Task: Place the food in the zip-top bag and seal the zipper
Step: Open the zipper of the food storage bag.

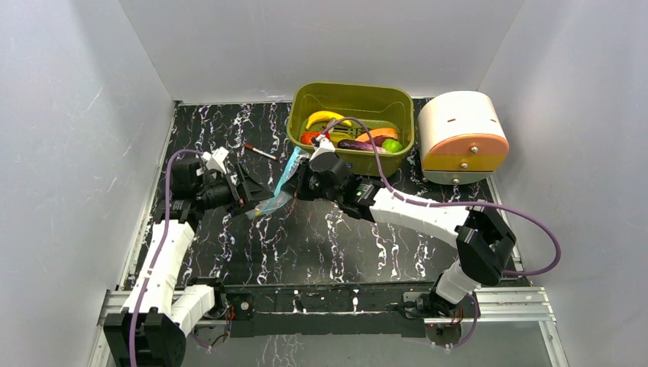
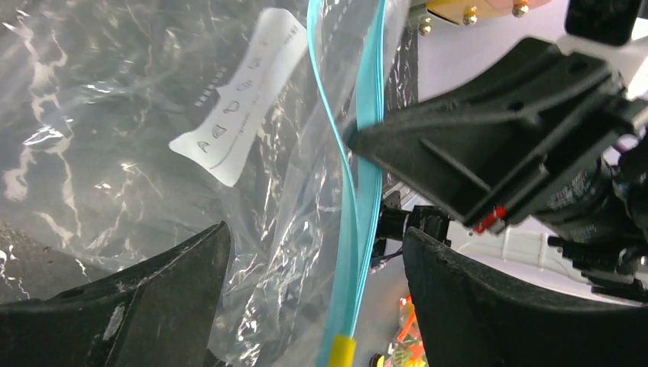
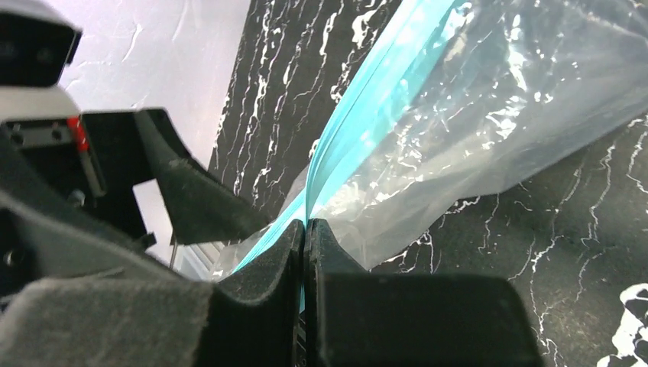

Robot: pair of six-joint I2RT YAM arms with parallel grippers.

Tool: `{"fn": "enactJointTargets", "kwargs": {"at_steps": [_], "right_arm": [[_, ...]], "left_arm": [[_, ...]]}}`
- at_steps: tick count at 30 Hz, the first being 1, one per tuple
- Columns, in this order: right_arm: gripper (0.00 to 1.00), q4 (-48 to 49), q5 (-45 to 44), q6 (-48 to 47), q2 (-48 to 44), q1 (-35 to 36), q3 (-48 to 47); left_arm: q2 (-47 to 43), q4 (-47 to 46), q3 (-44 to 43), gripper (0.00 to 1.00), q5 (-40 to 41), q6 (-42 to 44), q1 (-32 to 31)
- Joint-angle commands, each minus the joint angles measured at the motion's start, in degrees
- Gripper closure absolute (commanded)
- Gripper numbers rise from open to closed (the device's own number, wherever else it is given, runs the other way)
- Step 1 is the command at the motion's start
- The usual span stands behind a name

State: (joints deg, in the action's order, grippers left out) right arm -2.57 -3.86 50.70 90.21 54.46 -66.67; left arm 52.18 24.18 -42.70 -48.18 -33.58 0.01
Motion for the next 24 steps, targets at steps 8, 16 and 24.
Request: {"fn": "enactJointTargets", "kwargs": {"at_steps": [8, 16, 24], "right_arm": [[1.00, 4.1, 1.4, -5.9, -4.7, 1.2, 0.0], [1.00, 0.9, -2.0, -7.7, -8.3, 1.2, 1.2], [1.00, 4.3, 2.8, -4.7, -9.3, 1.2, 1.8]], "left_arm": [[6.1, 11.1, -14.6, 0.18, 15.5, 7.3, -6.4], [4.7, 7.2, -13.0, 0.20, 11.0, 4.8, -6.8], [5.0, -6.4, -9.1, 0.18, -0.4, -3.2, -7.3]]}}
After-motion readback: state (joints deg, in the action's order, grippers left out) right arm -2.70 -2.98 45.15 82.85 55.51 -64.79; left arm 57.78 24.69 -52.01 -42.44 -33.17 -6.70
